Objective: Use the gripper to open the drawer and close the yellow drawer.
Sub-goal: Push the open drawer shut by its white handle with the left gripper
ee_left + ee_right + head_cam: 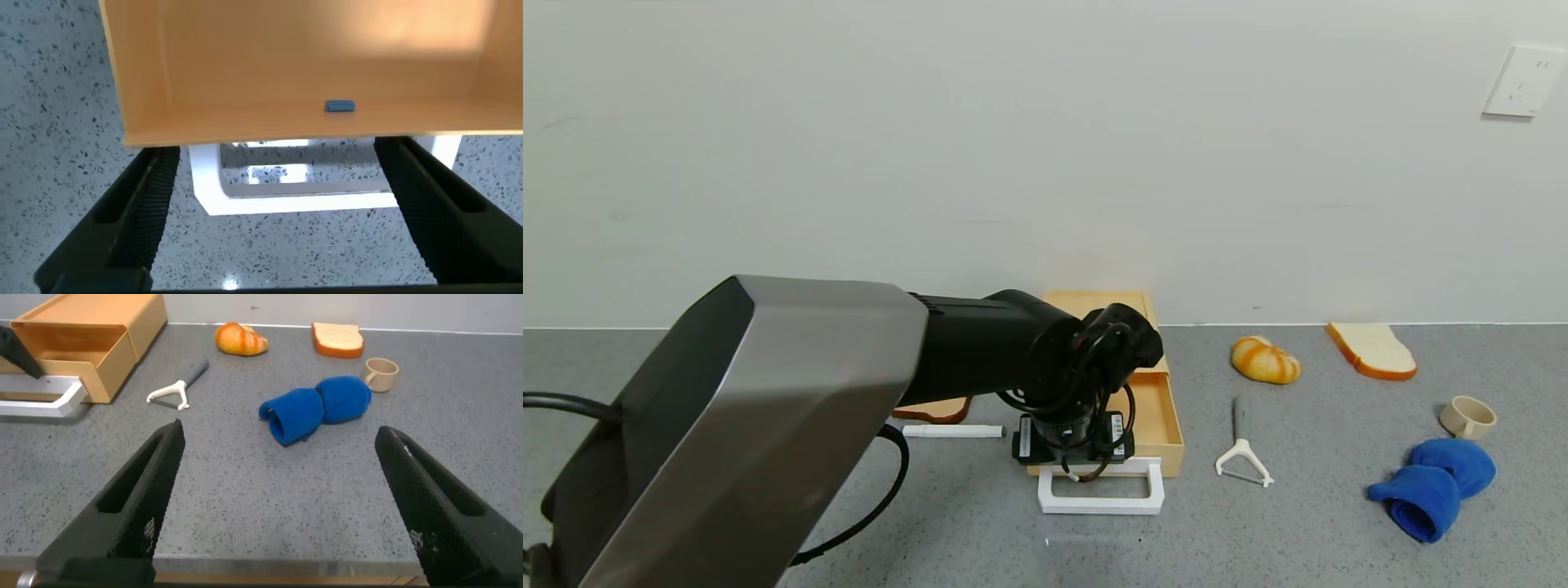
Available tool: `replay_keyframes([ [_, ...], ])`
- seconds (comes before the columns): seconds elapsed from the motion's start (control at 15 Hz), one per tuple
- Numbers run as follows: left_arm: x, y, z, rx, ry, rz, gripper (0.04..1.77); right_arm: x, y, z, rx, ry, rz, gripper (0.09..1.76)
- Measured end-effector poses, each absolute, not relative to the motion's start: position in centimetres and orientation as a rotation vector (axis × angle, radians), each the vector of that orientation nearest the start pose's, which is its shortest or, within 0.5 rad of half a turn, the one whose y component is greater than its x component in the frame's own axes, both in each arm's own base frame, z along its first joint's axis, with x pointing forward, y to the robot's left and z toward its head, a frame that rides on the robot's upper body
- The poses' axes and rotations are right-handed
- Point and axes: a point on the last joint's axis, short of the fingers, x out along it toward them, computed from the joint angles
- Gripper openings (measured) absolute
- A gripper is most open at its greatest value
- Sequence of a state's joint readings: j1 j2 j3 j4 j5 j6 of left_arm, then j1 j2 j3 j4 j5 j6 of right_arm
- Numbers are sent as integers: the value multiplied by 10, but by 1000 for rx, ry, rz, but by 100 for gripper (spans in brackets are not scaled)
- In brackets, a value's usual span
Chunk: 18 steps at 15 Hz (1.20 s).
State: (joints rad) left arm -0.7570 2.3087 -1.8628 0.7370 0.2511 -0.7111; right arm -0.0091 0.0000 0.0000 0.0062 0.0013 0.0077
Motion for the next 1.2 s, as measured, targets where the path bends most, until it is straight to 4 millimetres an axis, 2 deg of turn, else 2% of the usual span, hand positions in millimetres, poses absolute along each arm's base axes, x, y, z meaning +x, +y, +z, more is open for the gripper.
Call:
replay_keyframes([
  [0.6,342,-288,122,-66,1072,-69,172,-23,0,75,8,6,-8,171],
  [1.2,370,-285,118,-72,945,-133,172,-23,0,75,7,6,-8,171],
])
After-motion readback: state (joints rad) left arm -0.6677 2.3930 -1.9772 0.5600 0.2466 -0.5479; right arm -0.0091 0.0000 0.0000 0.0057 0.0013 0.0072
